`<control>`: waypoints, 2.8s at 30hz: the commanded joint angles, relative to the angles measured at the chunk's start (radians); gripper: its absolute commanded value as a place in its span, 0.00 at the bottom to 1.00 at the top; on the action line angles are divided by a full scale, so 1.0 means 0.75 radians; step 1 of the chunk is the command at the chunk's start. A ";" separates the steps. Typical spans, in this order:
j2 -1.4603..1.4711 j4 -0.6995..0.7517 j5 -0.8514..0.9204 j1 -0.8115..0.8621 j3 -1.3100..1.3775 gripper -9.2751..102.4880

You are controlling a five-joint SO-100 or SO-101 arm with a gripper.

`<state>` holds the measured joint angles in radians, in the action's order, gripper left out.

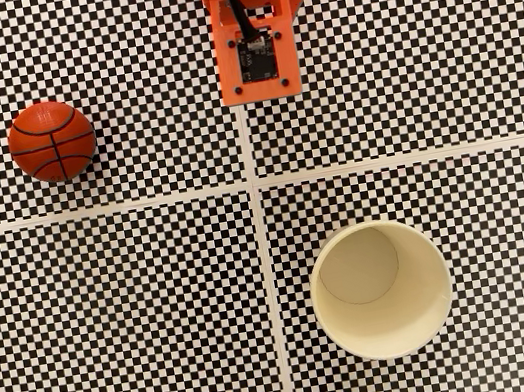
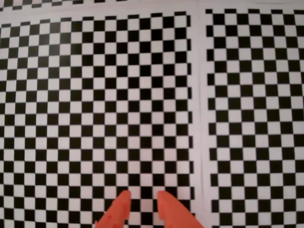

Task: Grasp basketball and place into cup.

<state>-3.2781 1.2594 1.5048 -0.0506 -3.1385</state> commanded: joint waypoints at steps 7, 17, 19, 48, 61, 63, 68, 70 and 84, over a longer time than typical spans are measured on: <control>-0.016 -0.256 0.092 0.100 0.117 0.08; 0.360 -0.247 0.129 0.235 0.663 0.09; 0.550 -0.215 0.080 0.235 0.849 0.09; 1.933 0.405 0.086 0.652 2.139 0.35; 2.227 0.415 0.112 0.798 2.319 0.54; 2.231 0.405 0.133 0.808 2.321 0.53; 2.278 0.401 0.145 0.810 2.342 0.61; 2.301 0.401 0.135 0.802 2.354 0.63; 2.458 0.327 0.143 0.794 2.391 0.71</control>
<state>-1.4327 1.5186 1.6030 0.5507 -1.3944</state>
